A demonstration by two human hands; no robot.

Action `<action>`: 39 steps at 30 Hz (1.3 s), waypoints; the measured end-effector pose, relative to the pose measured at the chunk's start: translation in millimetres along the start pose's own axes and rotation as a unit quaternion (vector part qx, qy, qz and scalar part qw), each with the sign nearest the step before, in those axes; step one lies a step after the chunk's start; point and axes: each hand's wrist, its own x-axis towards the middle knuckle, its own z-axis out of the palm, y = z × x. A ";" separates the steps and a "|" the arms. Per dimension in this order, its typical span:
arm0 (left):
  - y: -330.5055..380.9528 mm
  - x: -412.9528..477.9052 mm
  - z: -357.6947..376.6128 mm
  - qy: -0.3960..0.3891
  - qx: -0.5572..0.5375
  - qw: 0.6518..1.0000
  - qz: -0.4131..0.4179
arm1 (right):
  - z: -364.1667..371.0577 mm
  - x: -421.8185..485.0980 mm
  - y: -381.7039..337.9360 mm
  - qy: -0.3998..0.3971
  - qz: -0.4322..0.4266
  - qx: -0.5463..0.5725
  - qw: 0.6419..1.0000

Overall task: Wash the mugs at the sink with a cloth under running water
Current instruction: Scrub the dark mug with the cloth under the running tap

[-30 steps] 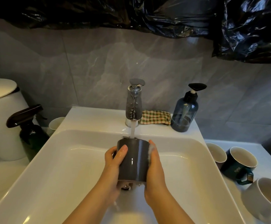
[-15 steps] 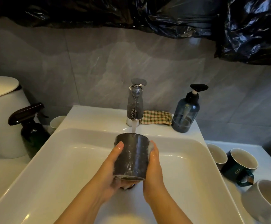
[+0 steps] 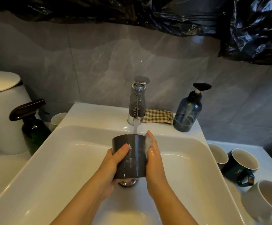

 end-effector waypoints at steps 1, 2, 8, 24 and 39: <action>-0.2 0.3 0.6 0.000 -0.004 1.000 -0.009 | -0.9 -1.8 0.1 -0.016 0.018 0.026 0.999; -0.5 0.4 0.4 0.001 -0.013 1.000 -0.016 | 2.1 0.1 0.8 -0.008 0.027 0.037 0.999; 8.0 -3.7 -5.3 -0.048 -0.043 0.998 -0.008 | 20.0 -3.1 9.4 0.040 -0.108 -0.137 0.984; 7.6 1.2 -8.4 -0.018 -0.058 0.996 -0.069 | -27.6 7.6 -13.6 0.257 -0.050 0.064 0.963; 7.9 -5.1 -10.5 -0.086 0.100 0.989 0.071 | -7.3 7.9 -2.5 0.078 0.251 0.175 0.949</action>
